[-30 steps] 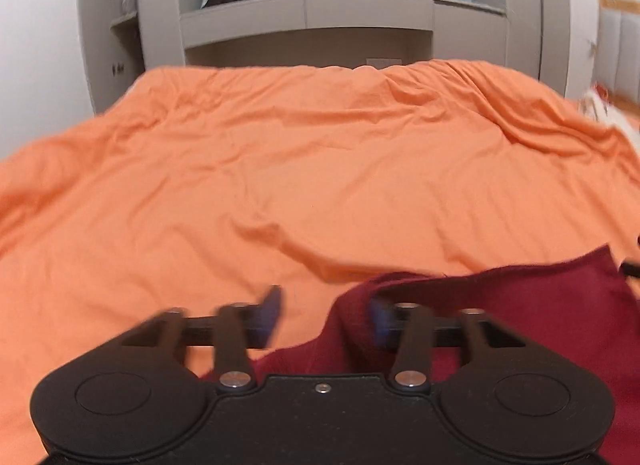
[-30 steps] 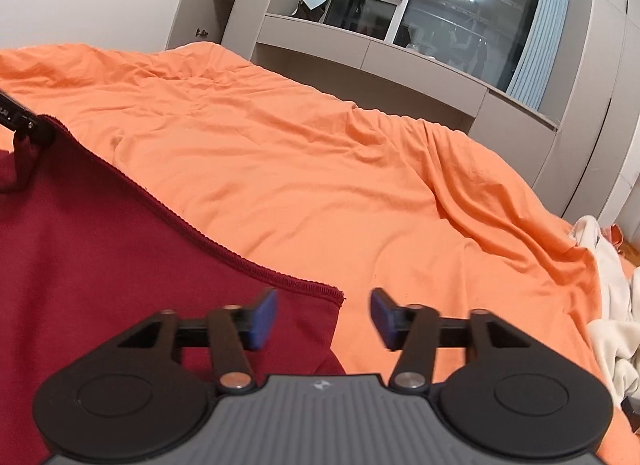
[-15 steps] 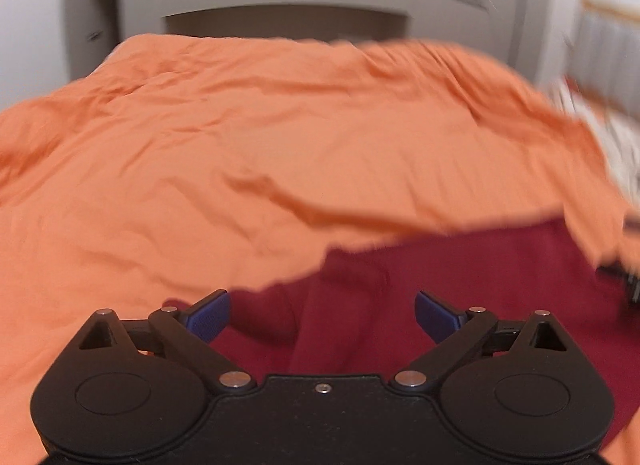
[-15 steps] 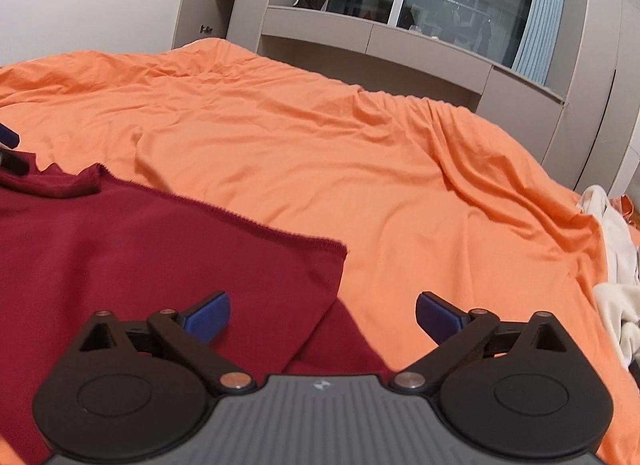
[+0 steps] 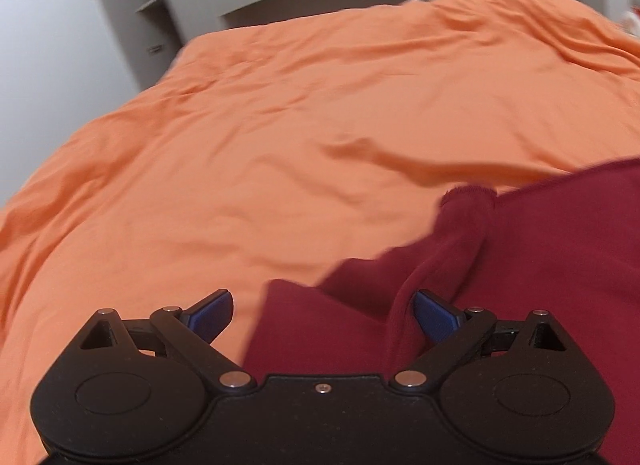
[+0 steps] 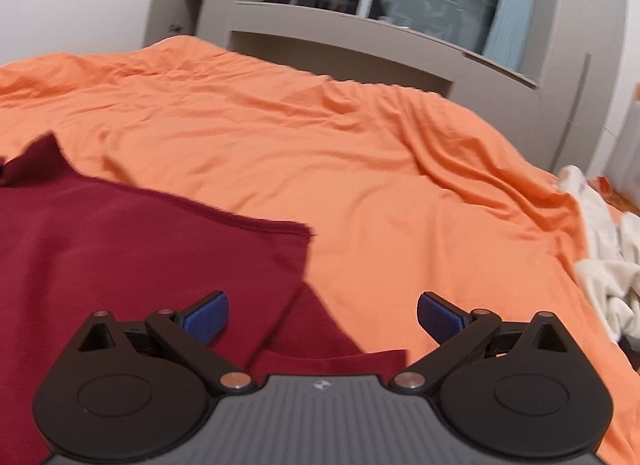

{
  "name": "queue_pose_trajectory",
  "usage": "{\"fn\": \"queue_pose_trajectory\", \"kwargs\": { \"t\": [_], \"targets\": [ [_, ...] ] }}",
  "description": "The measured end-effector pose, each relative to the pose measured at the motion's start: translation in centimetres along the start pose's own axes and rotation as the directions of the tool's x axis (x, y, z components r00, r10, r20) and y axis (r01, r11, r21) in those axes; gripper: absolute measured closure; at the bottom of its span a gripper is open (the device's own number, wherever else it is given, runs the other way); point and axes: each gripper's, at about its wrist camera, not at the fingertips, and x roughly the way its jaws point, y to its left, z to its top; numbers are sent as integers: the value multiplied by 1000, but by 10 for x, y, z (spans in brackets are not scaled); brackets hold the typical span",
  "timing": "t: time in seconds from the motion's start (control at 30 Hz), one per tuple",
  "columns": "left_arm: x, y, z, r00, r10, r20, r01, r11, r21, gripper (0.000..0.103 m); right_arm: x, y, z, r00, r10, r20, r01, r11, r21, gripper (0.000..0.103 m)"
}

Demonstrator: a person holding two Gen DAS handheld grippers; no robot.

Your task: Fold small clothes

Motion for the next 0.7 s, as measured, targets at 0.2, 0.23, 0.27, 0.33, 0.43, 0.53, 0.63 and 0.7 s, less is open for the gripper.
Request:
{"fn": "queue_pose_trajectory", "kwargs": {
  "t": [0.2,0.23,0.27,0.33,0.43,0.53,0.63,0.7],
  "targets": [
    [4,28,-2,998,54,-39,-58,990,-127,6,0,-24,2,998,-60,-18,61,995,77,0],
    [3,30,-3,998,48,-36,-53,989,-137,6,0,-26,1,998,-66,-21,68,995,79,0],
    [2,32,-3,998,43,-34,-48,989,-143,6,0,-28,2,997,-71,-22,73,994,81,0],
    [-2,33,-2,999,38,-25,-41,988,-146,6,-3,-32,3,997,-77,-23,78,993,85,0],
    [-10,31,-3,1000,-2,4,2,989,-147,4,-10,-35,5,996,-84,-17,85,992,94,0],
    [-21,30,-5,997,-66,33,71,982,-176,1,-18,-35,5,997,-77,-9,77,991,111,0],
    [-34,32,-10,990,-130,57,140,965,-222,1,-30,-30,1,998,-56,1,56,991,125,0],
    [-42,37,-15,986,-154,70,167,952,-255,1,-38,-24,-1,999,-42,13,40,992,122,0]
  ]
}}
